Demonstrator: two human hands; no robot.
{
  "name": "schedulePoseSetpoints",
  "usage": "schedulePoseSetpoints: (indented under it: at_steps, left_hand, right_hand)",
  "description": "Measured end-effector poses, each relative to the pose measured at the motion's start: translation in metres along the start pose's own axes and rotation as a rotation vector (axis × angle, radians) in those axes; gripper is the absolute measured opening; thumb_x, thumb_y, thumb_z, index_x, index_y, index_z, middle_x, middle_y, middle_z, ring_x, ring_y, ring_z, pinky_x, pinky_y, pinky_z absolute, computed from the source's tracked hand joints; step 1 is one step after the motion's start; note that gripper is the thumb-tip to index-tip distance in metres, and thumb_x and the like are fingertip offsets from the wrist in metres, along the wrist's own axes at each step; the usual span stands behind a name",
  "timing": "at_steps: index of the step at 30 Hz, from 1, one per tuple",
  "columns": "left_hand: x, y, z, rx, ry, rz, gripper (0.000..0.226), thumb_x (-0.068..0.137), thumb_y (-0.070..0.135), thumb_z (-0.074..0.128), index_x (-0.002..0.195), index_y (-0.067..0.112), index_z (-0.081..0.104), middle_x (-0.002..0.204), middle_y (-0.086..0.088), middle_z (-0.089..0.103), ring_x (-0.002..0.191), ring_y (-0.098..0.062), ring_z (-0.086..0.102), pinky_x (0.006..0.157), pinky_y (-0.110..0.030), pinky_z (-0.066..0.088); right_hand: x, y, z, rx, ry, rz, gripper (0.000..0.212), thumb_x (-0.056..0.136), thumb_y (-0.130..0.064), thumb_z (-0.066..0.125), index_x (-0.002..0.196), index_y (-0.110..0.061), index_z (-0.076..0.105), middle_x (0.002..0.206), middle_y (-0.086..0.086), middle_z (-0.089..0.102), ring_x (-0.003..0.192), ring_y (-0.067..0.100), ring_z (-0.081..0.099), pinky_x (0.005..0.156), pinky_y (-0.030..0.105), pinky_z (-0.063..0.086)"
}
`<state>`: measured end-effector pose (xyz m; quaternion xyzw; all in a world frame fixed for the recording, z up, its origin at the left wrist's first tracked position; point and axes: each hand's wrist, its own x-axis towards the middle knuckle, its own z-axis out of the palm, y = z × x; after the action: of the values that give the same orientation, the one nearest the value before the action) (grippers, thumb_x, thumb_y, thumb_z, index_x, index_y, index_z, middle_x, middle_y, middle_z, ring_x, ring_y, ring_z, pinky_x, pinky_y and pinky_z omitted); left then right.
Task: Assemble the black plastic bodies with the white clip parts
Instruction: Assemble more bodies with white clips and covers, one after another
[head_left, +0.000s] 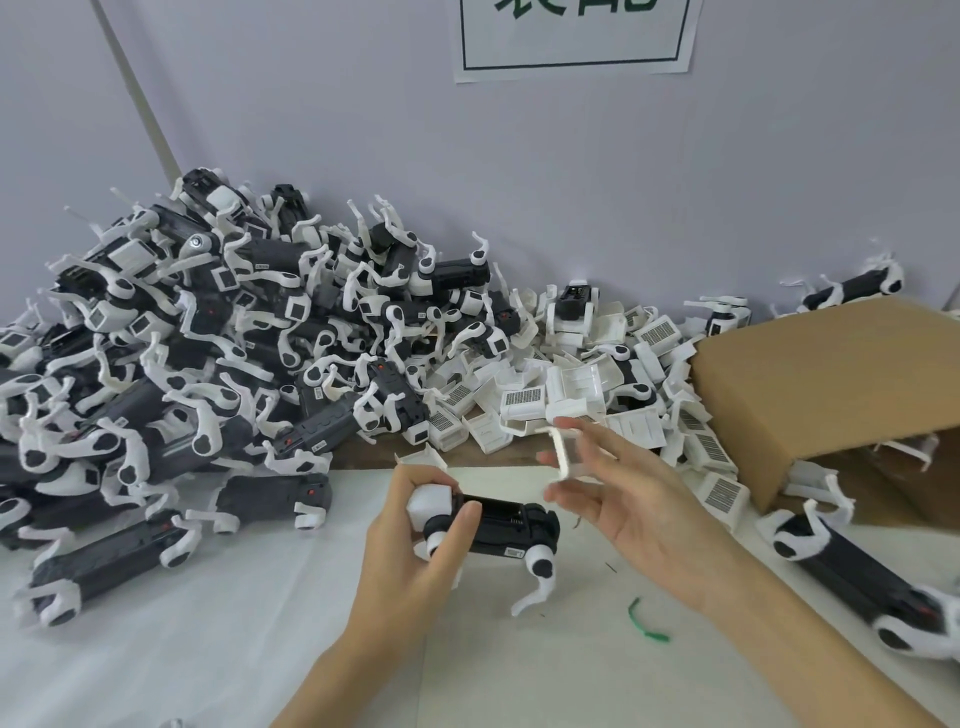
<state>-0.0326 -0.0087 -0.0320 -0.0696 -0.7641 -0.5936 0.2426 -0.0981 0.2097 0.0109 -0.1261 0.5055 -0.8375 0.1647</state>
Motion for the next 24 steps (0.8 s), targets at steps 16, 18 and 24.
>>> schedulePoseSetpoints:
  at_steps: [16, 18, 24]
  left_hand:
    - [0.003, -0.007, 0.000, -0.049, -0.043, -0.070, 0.041, 0.079, 0.049, 0.057, 0.110, 0.022, 0.053, 0.072, 0.015, 0.060, 0.057, -0.004, 0.049, 0.053, -0.018, 0.043]
    - [0.002, -0.008, 0.000, -0.052, -0.062, -0.089, 0.042, 0.079, 0.051, 0.059, 0.112, 0.025, 0.052, 0.066, 0.017, 0.059, 0.054, -0.005, 0.048, 0.053, -0.019, 0.043]
    - [0.003, -0.009, -0.001, -0.052, -0.057, -0.080, 0.039, 0.083, 0.054, 0.063, 0.112, 0.032, 0.052, 0.062, 0.013, 0.057, 0.051, -0.007, 0.049, 0.052, -0.019, 0.042]
  right_hand:
    - [-0.012, 0.013, 0.026, -0.437, 0.080, -0.053, 0.037, 0.089, -0.023, 0.080, 0.123, -0.017, 0.069, 0.104, 0.001, 0.080, 0.058, 0.026, 0.074, 0.034, 0.021, 0.035]
    - [-0.015, 0.018, 0.030, -0.666, 0.102, -0.212, 0.033, 0.086, -0.034, 0.083, 0.116, -0.030, 0.072, 0.104, -0.008, 0.078, 0.050, 0.026, 0.071, 0.037, 0.023, 0.042]
    - [-0.014, 0.026, 0.024, -1.158, 0.144, -0.463, 0.041, 0.078, -0.066, 0.073, 0.106, -0.037, 0.074, 0.106, -0.015, 0.055, 0.072, 0.014, 0.063, 0.068, 0.014, 0.044]
